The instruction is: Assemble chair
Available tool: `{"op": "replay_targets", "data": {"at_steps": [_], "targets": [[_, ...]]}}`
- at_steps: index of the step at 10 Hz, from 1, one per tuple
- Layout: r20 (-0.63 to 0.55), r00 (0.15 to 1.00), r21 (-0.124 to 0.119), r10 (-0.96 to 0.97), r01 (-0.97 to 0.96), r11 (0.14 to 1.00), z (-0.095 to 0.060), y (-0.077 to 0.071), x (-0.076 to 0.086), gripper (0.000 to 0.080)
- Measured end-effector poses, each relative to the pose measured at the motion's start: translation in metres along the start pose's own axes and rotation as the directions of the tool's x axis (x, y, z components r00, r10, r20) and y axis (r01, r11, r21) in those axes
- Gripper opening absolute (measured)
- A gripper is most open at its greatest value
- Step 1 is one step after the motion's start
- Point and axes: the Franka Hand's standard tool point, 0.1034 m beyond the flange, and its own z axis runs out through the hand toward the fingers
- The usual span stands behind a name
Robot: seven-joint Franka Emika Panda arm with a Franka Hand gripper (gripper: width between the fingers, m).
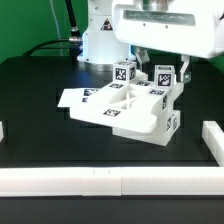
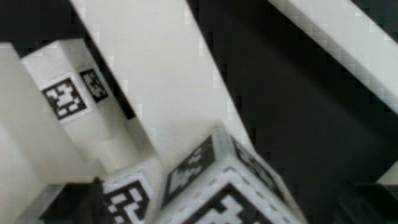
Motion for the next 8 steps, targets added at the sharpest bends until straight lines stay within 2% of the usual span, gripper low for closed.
{"op": "replay_targets", "data": {"at_steps": [2,4,6,8], "targets": [[-0.002,0.977,-0.007,-0.215,0.215,0.977,0.0014,0.0005,0.0001,0.0649],[-0.011,0.914,-0.026,-0.405,0.405,0.914,0.0007,-0.0012,0.0018,0.0649],[-0.014,0.861,-0.048,-0.509,0.508,0.860,0.0004,-0.0019,0.0012,0.0649],[-0.014,0.803,-0.054,-0.596,0.594,0.803,0.0006,-0.0011,0.0028,0.0649]]}}
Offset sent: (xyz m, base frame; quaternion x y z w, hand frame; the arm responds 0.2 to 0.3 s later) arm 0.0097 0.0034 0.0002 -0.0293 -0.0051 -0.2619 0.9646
